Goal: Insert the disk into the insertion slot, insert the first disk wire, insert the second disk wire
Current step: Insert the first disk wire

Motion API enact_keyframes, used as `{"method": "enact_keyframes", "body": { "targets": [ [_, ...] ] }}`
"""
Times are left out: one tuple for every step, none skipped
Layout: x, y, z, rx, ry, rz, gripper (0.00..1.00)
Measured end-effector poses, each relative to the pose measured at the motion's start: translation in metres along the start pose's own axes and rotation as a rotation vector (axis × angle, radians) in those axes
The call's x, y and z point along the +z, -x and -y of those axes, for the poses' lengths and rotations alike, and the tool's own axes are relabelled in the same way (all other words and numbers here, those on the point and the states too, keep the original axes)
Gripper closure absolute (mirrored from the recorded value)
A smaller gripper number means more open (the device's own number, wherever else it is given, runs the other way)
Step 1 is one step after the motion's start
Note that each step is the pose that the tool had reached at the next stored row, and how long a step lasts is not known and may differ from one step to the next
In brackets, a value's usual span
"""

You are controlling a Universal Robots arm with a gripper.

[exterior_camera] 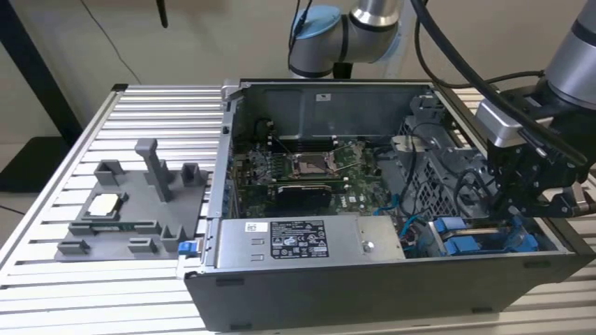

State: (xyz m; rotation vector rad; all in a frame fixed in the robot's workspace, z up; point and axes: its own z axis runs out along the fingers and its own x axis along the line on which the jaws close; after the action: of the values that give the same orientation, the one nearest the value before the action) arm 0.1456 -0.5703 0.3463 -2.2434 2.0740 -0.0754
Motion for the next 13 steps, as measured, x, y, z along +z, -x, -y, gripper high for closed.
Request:
{"method": "enact_keyframes", "body": {
  "targets": [
    [0.0002,0.0000,0.0000,0.000,-0.0002,0.0001,0.81],
    [0.0003,0.0000,0.0000,0.000,-0.0004,0.0002,0.81],
    [0.0004,0.0000,0.0001,0.000,-0.0010,0.0001,0.81],
    [0.0007,0.0001,0.0001,0.000,-0.0013,0.0002,0.81],
    [0.0011,0.0001,0.0000,0.000,-0.0016,0.0003,0.81],
    [0.0014,0.0002,0.0000,0.000,-0.0020,0.0001,0.81],
    [0.0017,0.0003,-0.0001,0.000,-0.0025,-0.0001,0.81],
    [0.0021,0.0004,-0.0001,0.001,-0.0029,-0.0001,0.81],
    [0.0025,0.0005,-0.0001,0.001,-0.0033,-0.0002,0.81],
    [0.0028,0.0005,-0.0001,0.001,-0.0035,-0.0001,0.81],
    [0.0029,0.0007,-0.0002,0.002,-0.0035,-0.0002,0.81],
    [0.0030,0.0009,-0.0001,0.004,-0.0036,-0.0003,0.81],
    [0.0030,0.0013,-0.0001,0.006,-0.0036,-0.0007,0.81]
  ]
}}
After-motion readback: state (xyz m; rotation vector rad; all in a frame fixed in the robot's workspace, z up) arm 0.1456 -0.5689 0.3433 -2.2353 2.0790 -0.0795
